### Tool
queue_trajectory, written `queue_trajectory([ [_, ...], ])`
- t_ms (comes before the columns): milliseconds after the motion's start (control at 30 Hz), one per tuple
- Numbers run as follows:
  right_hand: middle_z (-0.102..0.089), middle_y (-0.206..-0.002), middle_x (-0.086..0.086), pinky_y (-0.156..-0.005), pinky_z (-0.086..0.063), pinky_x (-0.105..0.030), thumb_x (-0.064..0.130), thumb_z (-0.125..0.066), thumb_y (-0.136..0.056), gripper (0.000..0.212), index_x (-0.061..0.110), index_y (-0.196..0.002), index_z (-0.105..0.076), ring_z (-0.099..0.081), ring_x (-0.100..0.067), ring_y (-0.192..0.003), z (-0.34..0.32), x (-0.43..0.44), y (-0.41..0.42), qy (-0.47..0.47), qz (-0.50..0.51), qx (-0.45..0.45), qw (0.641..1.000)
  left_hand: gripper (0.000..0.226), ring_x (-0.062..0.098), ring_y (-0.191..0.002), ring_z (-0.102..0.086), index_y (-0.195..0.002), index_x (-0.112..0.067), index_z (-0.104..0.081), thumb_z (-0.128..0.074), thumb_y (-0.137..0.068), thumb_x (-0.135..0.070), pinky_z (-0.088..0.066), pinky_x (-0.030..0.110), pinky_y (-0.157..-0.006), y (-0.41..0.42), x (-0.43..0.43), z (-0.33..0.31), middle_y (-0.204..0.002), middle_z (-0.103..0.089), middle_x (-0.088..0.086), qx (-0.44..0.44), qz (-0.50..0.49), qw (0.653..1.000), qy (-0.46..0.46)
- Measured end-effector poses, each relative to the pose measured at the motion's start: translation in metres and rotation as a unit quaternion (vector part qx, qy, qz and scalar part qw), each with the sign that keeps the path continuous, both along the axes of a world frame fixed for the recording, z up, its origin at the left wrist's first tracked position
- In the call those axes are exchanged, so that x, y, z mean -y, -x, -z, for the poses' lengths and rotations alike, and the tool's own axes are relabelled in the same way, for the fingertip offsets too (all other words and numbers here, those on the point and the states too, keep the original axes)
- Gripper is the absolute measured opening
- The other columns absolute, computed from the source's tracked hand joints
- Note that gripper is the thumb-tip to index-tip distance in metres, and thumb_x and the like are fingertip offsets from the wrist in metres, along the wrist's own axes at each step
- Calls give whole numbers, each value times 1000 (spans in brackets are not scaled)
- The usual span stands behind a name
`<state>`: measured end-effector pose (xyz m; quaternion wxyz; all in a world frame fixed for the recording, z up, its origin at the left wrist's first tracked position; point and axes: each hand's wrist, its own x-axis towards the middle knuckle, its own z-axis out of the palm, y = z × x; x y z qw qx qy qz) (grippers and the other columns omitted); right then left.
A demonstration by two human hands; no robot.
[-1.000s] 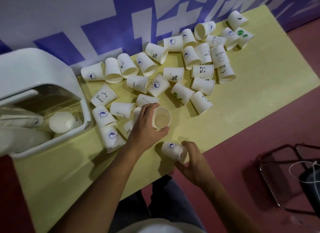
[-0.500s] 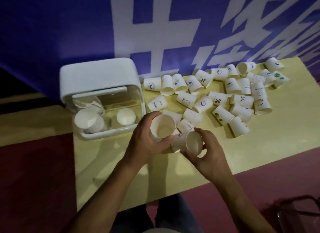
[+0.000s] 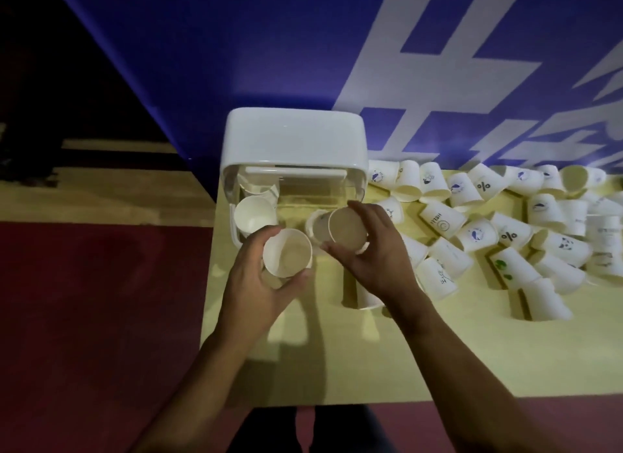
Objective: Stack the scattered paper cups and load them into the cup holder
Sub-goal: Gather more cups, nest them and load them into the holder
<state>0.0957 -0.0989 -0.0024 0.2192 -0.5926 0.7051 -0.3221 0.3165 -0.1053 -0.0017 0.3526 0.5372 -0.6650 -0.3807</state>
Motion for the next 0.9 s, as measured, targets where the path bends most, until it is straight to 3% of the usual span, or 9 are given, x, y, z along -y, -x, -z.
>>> queue_trajectory([
  [300, -60, -133, 2, -80, -57, -40, 56, -82, -75, 79, 18, -139, -57, -62, -27, -115, 47, 40, -1, -52, -43, -85, 994, 69, 15, -121, -58, -134, -15, -56, -89, -77, -33, -48, 21, -96, 8, 14, 11, -131, -60, -7, 0, 4, 1000, -5],
  [467, -66, -128, -4, -91, -54, -44, 62, -61, -77, 76, 14, -135, -62, -61, -32, -112, 68, 48, -1, -56, -75, -126, 988, 69, 13, -120, -57, -134, -13, -56, -89, -77, -34, -48, 21, -96, 16, 22, 15, -131, -60, -6, 11, 9, 1000, -1],
  [567, -63, -137, -1, -97, -49, -48, 58, -72, -77, 77, 18, -141, -58, -56, -30, -122, 76, 53, -1, -75, -86, -145, 983, 68, 13, -119, -58, -134, -14, -56, -88, -78, -35, -48, 19, -95, 19, 25, 16, -130, -60, -6, 16, 11, 1000, 2],
  [667, -56, -147, -2, -106, -44, -48, 56, -76, -76, 86, 18, -149, -50, -50, -28, -131, 75, 51, 0, -90, -99, -120, 984, 69, 9, -119, -57, -134, -15, -56, -88, -77, -37, -49, 19, -94, 23, 28, 16, -129, -60, -7, 15, 7, 1000, 1],
  [733, -52, -151, -5, -112, -38, -41, 44, -78, -81, 84, 17, -153, -44, -46, -27, -136, 66, 42, 3, -90, -83, -82, 989, 70, 11, -121, -57, -135, -16, -56, -89, -77, -36, -52, 26, -96, 26, 30, 16, -130, -61, -7, 10, 5, 1000, -5],
  [800, -55, -148, -4, -115, -40, -37, 28, -75, -90, 70, 17, -153, -45, -47, -22, -137, 54, 28, 7, -79, -39, -31, 996, 71, 12, -124, -58, -137, -17, -55, -89, -77, -37, -53, 32, -97, 30, 32, 16, -133, -61, -7, 6, 3, 1000, -10],
  [900, -63, -139, 6, -107, -48, -32, 32, -64, -101, 48, 22, -147, -54, -56, -5, -129, 31, 10, 10, -53, 35, 117, 991, 74, 12, -125, -58, -138, -19, -54, -87, -76, -45, -53, 36, -97, 42, 37, 13, -135, -60, -7, 1, 5, 1000, -20],
])
